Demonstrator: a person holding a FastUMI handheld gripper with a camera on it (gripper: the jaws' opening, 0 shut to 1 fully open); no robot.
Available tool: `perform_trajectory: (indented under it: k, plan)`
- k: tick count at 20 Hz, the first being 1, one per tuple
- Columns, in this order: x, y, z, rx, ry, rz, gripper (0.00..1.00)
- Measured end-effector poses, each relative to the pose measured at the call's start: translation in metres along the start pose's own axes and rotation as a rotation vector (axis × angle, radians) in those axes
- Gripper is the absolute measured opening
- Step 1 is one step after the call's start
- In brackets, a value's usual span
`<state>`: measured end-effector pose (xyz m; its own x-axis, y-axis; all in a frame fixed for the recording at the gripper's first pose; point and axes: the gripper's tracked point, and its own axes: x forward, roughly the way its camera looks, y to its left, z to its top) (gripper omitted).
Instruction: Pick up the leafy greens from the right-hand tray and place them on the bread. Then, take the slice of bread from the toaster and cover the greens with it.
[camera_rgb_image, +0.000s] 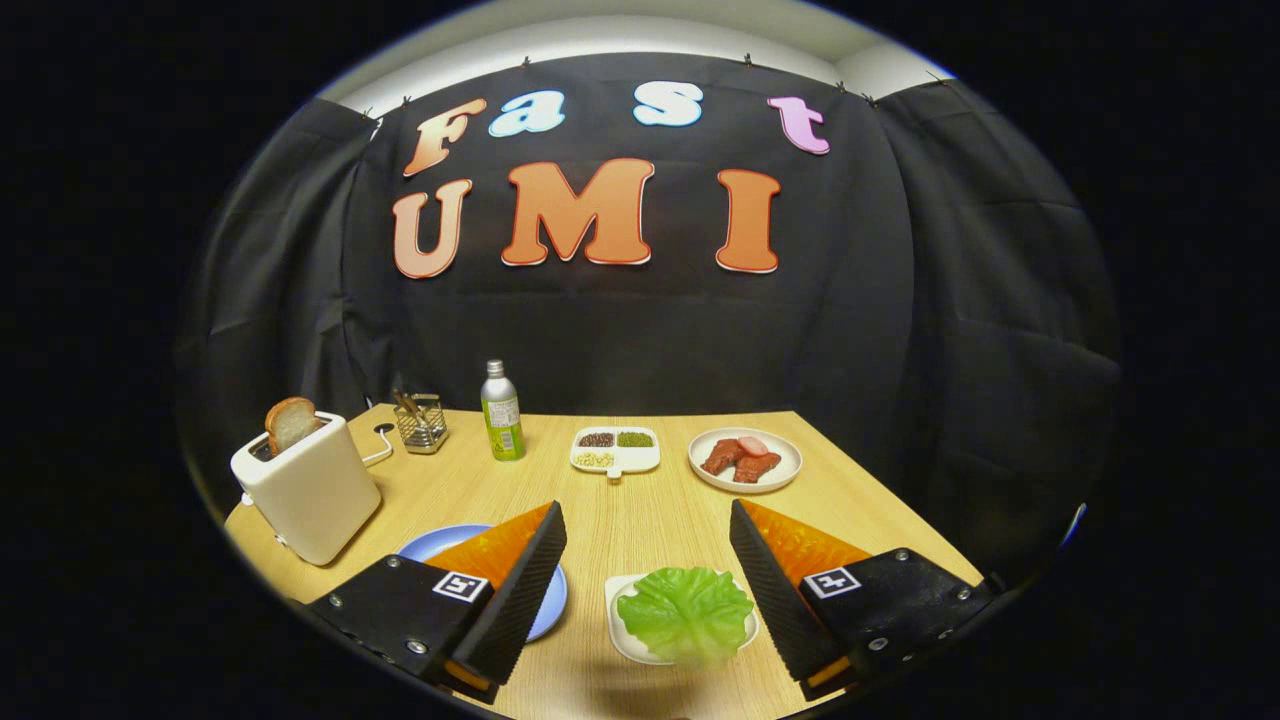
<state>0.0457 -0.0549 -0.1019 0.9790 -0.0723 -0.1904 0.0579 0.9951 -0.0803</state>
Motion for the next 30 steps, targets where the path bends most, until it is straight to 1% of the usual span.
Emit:
perform_trajectory:
  k: [13,19,23,26,30]
  plan:
    - [0.046,-0.026,-0.077,-0.050,0.176,0.009,0.99]
    - [0.062,-0.033,-0.111,-0.043,0.262,0.024,0.99]
    - [0.068,-0.029,-0.131,-0.055,0.315,0.053,0.99]
    - [0.066,-0.029,-0.141,-0.084,0.337,0.066,0.99]
    - [0.066,-0.027,-0.154,-0.090,0.379,0.080,0.99]
